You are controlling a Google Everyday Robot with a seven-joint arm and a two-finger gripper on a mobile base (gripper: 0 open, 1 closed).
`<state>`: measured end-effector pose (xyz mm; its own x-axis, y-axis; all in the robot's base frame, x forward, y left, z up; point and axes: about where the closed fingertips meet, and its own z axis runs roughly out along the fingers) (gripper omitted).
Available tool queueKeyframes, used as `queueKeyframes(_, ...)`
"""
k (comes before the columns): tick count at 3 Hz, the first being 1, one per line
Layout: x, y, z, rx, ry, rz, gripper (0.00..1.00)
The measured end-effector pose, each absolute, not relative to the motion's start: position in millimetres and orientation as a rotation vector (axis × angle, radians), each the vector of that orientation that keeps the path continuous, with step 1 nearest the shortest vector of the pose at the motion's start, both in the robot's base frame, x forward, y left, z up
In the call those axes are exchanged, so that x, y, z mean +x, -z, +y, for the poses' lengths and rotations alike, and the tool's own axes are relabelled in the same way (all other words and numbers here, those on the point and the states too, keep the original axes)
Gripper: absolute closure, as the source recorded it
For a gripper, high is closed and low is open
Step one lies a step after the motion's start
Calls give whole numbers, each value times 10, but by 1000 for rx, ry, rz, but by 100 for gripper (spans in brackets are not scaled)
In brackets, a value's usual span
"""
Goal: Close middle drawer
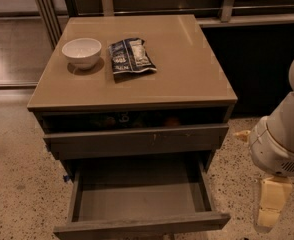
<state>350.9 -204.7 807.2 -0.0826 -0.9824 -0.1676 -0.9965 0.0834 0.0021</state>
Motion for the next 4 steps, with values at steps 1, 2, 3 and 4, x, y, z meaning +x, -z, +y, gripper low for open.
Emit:
queueKeyframes(1, 3509, -8072, -2047, -2040, -175, 2219, 19)
queueKeyframes(2, 3509, -8072, -2047, -2040, -175, 2219, 42)
queueKeyframes(3, 3509, -8072, -2047, -2040, -175, 2219, 65)
queueKeyframes(4, 3512, -8076, -2044, -2040, -173, 2217, 96)
